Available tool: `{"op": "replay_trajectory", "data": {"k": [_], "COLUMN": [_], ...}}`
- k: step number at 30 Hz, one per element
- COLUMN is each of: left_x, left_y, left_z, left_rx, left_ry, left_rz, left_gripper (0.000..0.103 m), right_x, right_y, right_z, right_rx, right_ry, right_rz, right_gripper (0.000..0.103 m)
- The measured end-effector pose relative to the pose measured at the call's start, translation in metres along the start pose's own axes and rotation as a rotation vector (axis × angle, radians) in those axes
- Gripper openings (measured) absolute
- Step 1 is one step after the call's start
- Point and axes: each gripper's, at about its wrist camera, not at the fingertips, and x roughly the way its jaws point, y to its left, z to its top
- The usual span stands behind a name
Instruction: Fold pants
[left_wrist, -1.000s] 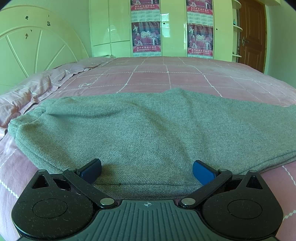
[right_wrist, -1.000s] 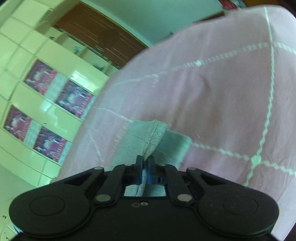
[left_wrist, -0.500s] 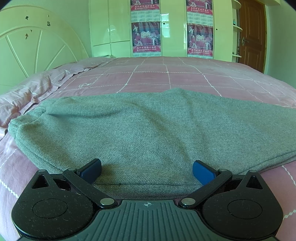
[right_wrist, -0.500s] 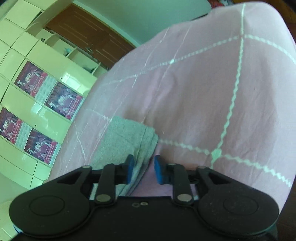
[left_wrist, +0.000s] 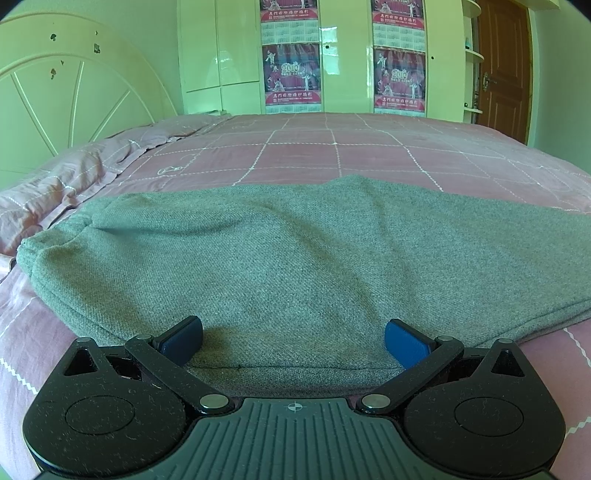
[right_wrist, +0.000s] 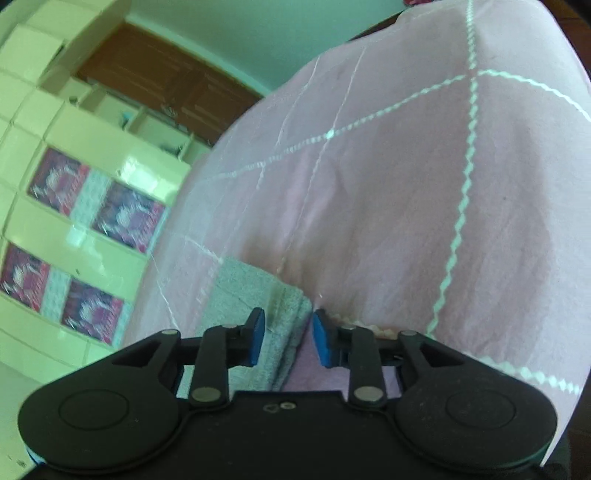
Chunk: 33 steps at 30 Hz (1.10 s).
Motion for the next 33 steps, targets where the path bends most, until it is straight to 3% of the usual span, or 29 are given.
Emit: {"op": "replay_trajectory", "data": {"k": [4, 5, 8, 13, 15, 17, 19, 20, 21, 25, 26, 27, 28, 30, 32, 33], "left_x": [0.0, 0.0, 0.0, 0.001, 0.001, 0.001, 0.001, 0.001, 0.001, -0.001, -0.001, -0.001, -0.001, -0.001, -0.001, 0.0], "left_y": [-0.001, -0.001, -0.001, -0.001, -0.001, -0.002, -0.001, -0.001, -0.001, -0.002, -0.002, -0.001, -0.001, 0.0, 0.0, -0.002], "left_z": [0.0, 0.0, 0.0, 0.0, 0.0, 0.0, 0.0, 0.0, 0.0, 0.0, 0.0, 0.0, 0.0, 0.0, 0.0, -0.001], "left_rx": [0.009, 0.008, 0.009, 0.01, 0.009, 0.009, 0.008, 0.009, 0.009, 0.012, 0.011, 0.01, 0.011, 0.009, 0.01, 0.012], "left_ry": [-0.001, 0.0, 0.0, -0.001, 0.0, 0.0, 0.0, 0.0, -0.001, -0.001, -0.001, 0.0, 0.0, 0.0, -0.001, -0.002], "left_rz": [0.008, 0.007, 0.007, 0.008, 0.008, 0.006, 0.004, 0.006, 0.007, 0.01, 0.008, 0.007, 0.008, 0.008, 0.009, 0.011], "left_gripper": [0.103, 0.103, 0.103, 0.103, 0.103, 0.103, 0.103, 0.103, 0.103, 0.103, 0.103, 0.103, 0.103, 0.103, 0.103, 0.103], "right_x": [0.01, 0.012, 0.015, 0.003, 0.016, 0.021, 0.005, 0.001, 0.001, 0.02, 0.025, 0.03, 0.03, 0.014, 0.016, 0.024], "right_y": [0.002, 0.004, 0.017, 0.029, 0.018, -0.001, -0.005, -0.006, -0.007, 0.001, 0.006, 0.014, 0.019, 0.024, 0.027, 0.023], "right_z": [0.002, 0.003, 0.008, 0.012, 0.012, 0.013, 0.011, 0.009, 0.008, 0.005, 0.004, 0.004, 0.005, 0.004, -0.003, -0.006], "right_rx": [-0.026, -0.044, -0.101, -0.136, -0.1, 0.0, 0.005, 0.005, 0.012, -0.04, -0.065, -0.1, -0.126, -0.129, -0.183, -0.183], "right_ry": [0.039, 0.039, 0.042, -0.022, 0.034, 0.081, 0.029, 0.02, 0.03, 0.087, 0.102, 0.115, 0.113, 0.032, 0.029, 0.069], "right_rz": [0.012, 0.02, 0.015, 0.114, 0.018, 0.005, 0.023, 0.019, 0.03, 0.022, 0.008, -0.022, -0.035, 0.042, -0.027, -0.085], "right_gripper": [0.014, 0.0, 0.0, 0.0, 0.0, 0.003, 0.018, 0.037, 0.042, 0.042, 0.037, 0.007, 0.006, 0.005, 0.006, 0.008]}}
